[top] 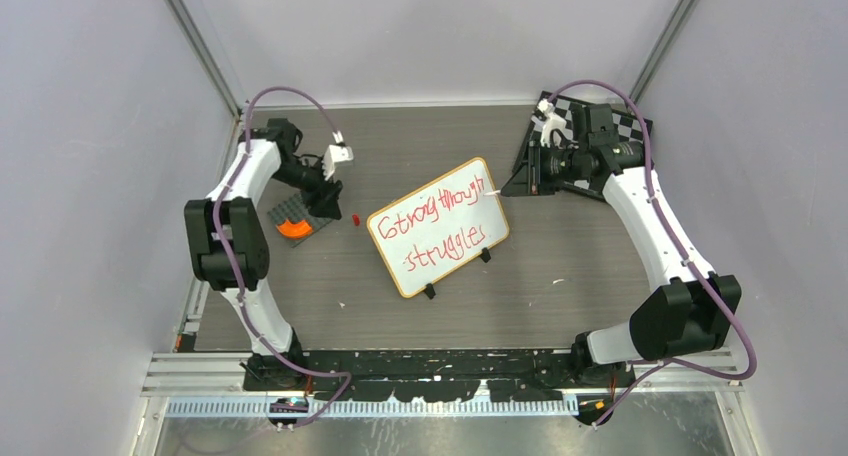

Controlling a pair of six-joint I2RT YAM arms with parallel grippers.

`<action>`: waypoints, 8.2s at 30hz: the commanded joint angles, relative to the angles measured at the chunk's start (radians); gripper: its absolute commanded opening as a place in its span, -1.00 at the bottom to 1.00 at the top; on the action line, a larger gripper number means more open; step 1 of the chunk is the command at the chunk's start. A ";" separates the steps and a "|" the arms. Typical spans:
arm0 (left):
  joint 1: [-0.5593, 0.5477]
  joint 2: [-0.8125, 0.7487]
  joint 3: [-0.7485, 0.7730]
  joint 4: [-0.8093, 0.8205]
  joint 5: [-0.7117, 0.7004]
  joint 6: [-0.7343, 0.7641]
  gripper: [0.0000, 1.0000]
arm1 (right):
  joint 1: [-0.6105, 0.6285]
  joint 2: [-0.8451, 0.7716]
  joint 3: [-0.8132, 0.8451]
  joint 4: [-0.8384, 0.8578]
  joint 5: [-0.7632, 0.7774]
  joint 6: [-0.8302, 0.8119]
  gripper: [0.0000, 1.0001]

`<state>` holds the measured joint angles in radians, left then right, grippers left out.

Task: Write a sentence on the whiteboard
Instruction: Close the whiteboard marker at the center of the board, then place the whiteboard marker at the center of the board.

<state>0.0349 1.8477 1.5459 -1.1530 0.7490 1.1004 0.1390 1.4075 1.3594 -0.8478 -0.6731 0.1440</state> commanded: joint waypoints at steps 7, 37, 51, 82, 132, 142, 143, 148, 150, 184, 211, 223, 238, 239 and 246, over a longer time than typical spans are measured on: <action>-0.067 0.009 -0.189 0.210 0.012 0.466 0.20 | -0.002 -0.027 0.011 0.031 -0.055 0.018 -0.99; -0.123 0.088 -0.214 0.248 -0.015 0.565 -0.22 | -0.003 0.034 0.031 0.021 -0.074 0.012 -0.99; 0.019 -0.050 -0.161 0.247 0.161 0.226 -1.00 | -0.003 0.062 0.096 -0.005 -0.093 0.008 -0.99; -0.095 -0.487 -0.444 1.897 0.106 -2.735 -1.00 | 0.190 0.097 0.194 0.880 -0.250 0.940 -0.99; -0.254 -0.445 -0.506 1.923 0.009 -2.771 -1.00 | 0.236 0.109 0.254 0.746 -0.217 0.833 -1.00; -0.254 -0.443 -0.517 1.911 0.009 -2.759 -1.00 | 0.237 0.111 0.251 0.755 -0.220 0.838 -1.00; -0.254 -0.442 -0.518 1.909 0.007 -2.757 -1.00 | 0.236 0.111 0.251 0.756 -0.220 0.839 -0.99; -0.251 -0.440 -0.519 1.905 0.001 -2.752 -1.00 | 0.235 0.105 0.245 0.750 -0.224 0.835 -0.99; -0.251 -0.441 -0.518 1.905 0.001 -2.750 -1.00 | 0.235 0.104 0.244 0.749 -0.224 0.834 -1.00; -0.340 -0.415 -0.498 1.941 0.004 -2.772 -1.00 | 0.258 0.149 0.278 0.719 -0.174 0.800 -0.99; -0.505 -0.345 -0.454 1.955 0.081 -2.713 -1.00 | 0.339 0.216 0.323 0.619 -0.146 0.647 -0.99; -0.181 -0.357 -0.465 1.933 0.085 -2.677 -1.00 | 0.244 0.191 0.363 0.549 -0.163 0.595 0.11; 0.199 -0.428 -0.031 0.627 0.024 -1.314 -1.00 | 0.012 0.114 0.411 0.105 -0.157 0.199 0.69; 0.201 -0.429 -0.008 0.556 -0.010 -1.225 -1.00 | 0.000 0.112 0.407 0.072 -0.156 0.172 0.69; 0.200 -0.442 0.019 0.140 -0.089 -0.803 -1.00 | -0.040 0.077 0.316 -0.019 -0.169 0.053 0.70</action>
<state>0.2367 1.4105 1.5494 -0.6113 0.7250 -0.0841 0.1139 1.5452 1.7126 -0.7776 -0.8314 0.3168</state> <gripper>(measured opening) 0.169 0.849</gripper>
